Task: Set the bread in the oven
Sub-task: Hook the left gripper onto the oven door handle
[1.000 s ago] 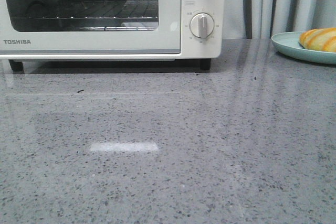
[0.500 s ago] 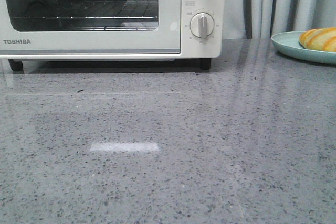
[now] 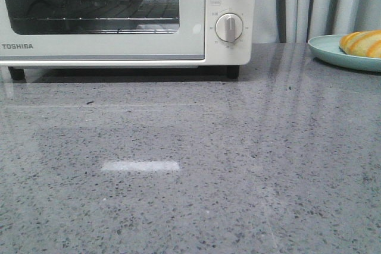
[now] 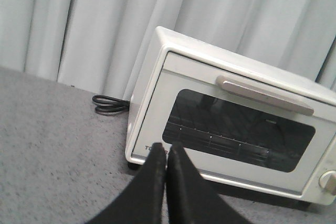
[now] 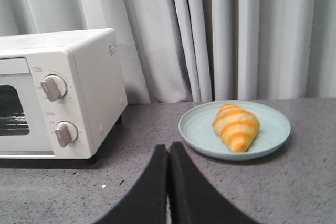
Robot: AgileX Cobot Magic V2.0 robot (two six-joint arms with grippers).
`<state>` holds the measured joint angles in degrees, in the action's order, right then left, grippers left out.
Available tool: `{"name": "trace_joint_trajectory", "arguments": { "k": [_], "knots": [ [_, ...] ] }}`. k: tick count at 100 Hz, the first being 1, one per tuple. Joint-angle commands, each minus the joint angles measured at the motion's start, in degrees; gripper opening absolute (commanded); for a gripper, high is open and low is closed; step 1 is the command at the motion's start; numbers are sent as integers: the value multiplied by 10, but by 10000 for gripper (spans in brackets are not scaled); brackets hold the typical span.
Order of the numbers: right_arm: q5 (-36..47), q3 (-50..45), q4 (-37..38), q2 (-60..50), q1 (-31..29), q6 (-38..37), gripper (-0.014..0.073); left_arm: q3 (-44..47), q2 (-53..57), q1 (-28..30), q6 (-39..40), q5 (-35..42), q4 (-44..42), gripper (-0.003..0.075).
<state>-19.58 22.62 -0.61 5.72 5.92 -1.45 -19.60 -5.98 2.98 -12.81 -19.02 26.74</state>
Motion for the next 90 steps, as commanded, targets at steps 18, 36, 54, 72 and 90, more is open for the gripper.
{"name": "trace_joint_trajectory", "arguments": {
  "k": [18, 36, 54, 72, 90],
  "knots": [
    [-83, 120, 9, 136, -4, 34, -69, -155, -154, -24, -120, -10, -8, -21],
    [-82, 143, 9, 185, -3, 51, -69, -204, -229, -95, -134, 6, -8, -21],
    [-66, 143, 9, 189, 10, 51, -69, -240, -314, -171, -134, 51, -8, -21],
    [-64, 143, 11, 192, 21, 51, -69, -284, -397, -244, -134, 79, -8, -21],
    [-72, 143, 11, 192, 21, 51, -69, -323, -477, -293, -134, 112, -16, -21]
  ]
}}
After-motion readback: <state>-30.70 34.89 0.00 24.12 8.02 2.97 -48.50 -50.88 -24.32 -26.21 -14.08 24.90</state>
